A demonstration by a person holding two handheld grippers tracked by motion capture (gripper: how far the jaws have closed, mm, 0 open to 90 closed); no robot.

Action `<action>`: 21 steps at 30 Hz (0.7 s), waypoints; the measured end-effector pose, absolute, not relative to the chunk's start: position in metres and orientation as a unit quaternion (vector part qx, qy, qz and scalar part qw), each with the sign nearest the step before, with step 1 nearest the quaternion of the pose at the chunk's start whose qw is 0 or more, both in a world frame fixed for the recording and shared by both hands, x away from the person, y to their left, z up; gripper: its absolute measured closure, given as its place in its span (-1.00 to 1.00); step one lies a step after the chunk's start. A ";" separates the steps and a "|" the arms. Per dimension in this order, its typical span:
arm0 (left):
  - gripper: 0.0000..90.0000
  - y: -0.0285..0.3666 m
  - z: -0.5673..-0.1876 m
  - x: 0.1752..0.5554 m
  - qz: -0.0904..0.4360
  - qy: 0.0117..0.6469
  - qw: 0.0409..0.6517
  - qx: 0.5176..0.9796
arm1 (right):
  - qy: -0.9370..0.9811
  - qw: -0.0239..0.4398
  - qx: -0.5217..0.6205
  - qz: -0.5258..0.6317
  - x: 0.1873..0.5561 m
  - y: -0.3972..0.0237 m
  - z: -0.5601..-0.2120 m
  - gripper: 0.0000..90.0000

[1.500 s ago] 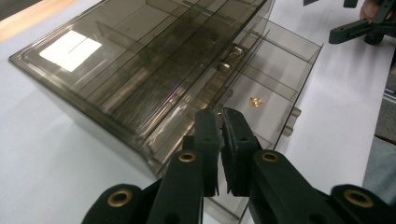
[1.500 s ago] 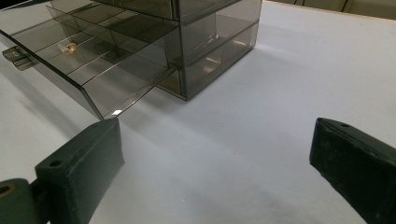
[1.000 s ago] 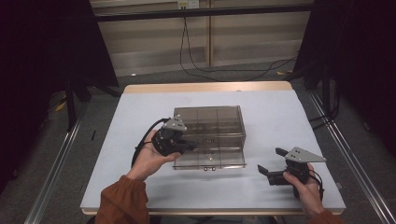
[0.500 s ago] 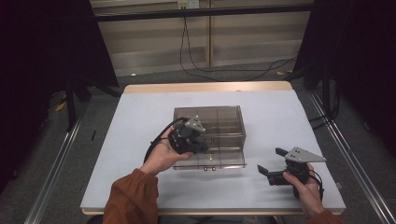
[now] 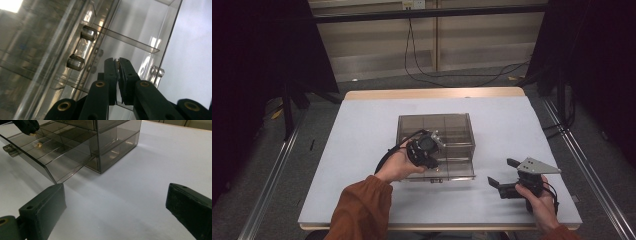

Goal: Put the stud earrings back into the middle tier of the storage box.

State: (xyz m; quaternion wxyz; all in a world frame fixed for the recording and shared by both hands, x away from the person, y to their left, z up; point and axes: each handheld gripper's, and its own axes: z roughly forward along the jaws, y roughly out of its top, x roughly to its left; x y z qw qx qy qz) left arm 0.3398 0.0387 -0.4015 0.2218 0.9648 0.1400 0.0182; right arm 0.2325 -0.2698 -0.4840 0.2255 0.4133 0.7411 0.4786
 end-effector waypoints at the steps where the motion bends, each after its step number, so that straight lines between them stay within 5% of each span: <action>1: 0.90 0.038 -0.403 0.339 0.020 0.145 0.218 0.965 | 0.741 0.226 0.413 0.479 0.233 -0.270 -0.484 -0.95; 21: 0.83 0.027 -0.414 0.343 0.015 0.134 0.164 0.977 | 0.742 0.226 0.412 0.479 0.232 -0.270 -0.484 -0.95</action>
